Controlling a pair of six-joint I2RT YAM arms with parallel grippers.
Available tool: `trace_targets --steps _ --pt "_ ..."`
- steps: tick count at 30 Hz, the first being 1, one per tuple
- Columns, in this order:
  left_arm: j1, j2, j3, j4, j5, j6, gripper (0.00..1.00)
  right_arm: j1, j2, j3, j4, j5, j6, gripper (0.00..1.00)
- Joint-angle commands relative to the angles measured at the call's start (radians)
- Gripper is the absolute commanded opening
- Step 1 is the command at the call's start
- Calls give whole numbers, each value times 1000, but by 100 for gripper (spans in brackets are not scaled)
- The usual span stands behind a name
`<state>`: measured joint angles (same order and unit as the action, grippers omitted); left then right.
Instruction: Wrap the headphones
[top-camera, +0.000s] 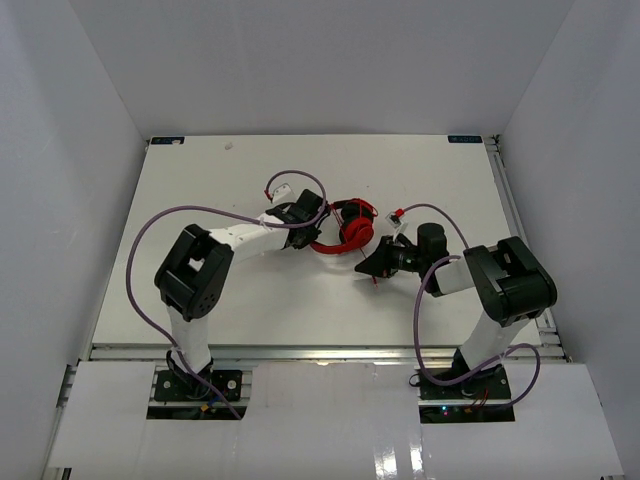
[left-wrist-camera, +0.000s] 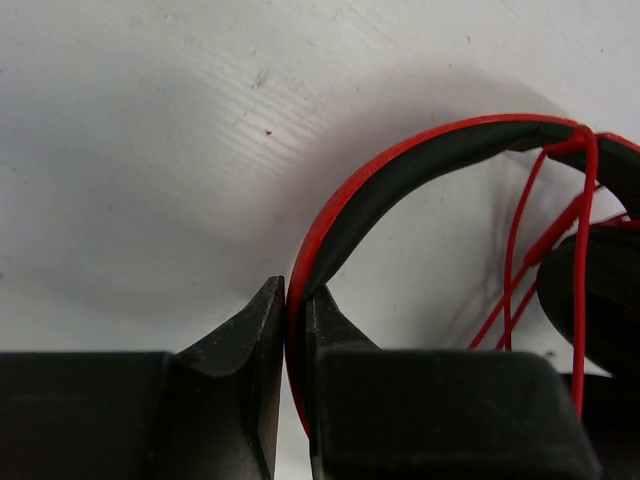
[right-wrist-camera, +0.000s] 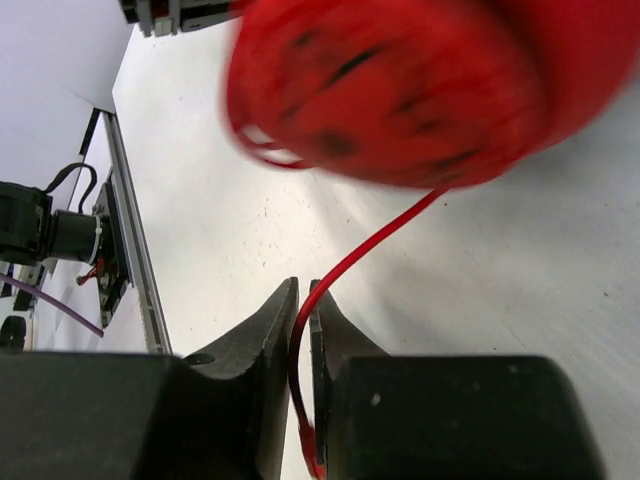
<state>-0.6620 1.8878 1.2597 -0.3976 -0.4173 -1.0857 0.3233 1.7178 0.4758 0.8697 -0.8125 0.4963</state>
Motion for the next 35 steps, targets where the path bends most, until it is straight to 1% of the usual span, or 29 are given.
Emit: trace_targets --steps 1,4,6,7,8,10,11,12,14,15,16,17,20,21,22,24,27,28,29,33,35 --pt "-21 54 121 -7 -95 -44 0 9 44 41 -9 -59 -13 20" --pt "-36 100 170 -47 -117 -31 0 8 51 75 -92 -86 -58 27" --pt "-36 109 166 -61 -123 -50 0 6 41 106 -176 -119 -125 41" --pt "-37 105 158 -61 -129 -54 0 5 35 141 -234 -128 -162 46" --pt "-36 95 150 -61 -129 -49 8 -1 20 154 -326 -140 -219 55" --pt "-37 75 141 -58 -125 -23 30 -17 -37 188 -493 -129 -347 67" --pt "-37 61 136 -56 -120 -8 43 -28 -65 206 -581 -115 -415 73" --pt "-36 39 129 -55 -111 5 61 -45 -85 225 -685 -81 -490 81" --pt "-37 -8 98 -21 -89 57 81 -74 -185 238 -794 -26 -606 94" --pt "-36 -49 64 22 -60 104 90 -92 -216 252 -866 15 -650 95" --pt "-36 -95 22 83 -17 167 96 -110 -242 269 -935 60 -682 91" --pt "-36 -123 -5 121 33 224 98 -127 -280 280 -975 93 -719 90" --pt "-36 -295 -175 385 197 387 98 -157 -387 292 -1023 183 -781 90" --pt "-37 -364 -236 416 240 430 98 -160 -431 290 -1023 219 -776 90" --pt "-36 -405 -263 443 295 483 98 -161 -454 287 -1023 270 -765 90" --pt "-36 -493 -325 489 361 582 98 -162 -499 278 -1013 361 -712 90" --pt "-36 -612 -418 537 521 698 98 -166 -543 288 -1016 434 -646 90" --pt "-36 -677 -473 543 562 737 98 -166 -559 289 -1004 509 -625 90" --pt "-36 -717 -506 544 594 772 98 -168 -580 286 -987 551 -611 90" --pt "-34 -875 -620 510 613 826 98 -173 -668 260 -935 696 -618 90" --pt "-33 -946 -663 497 604 831 98 -178 -703 236 -903 728 -637 90"
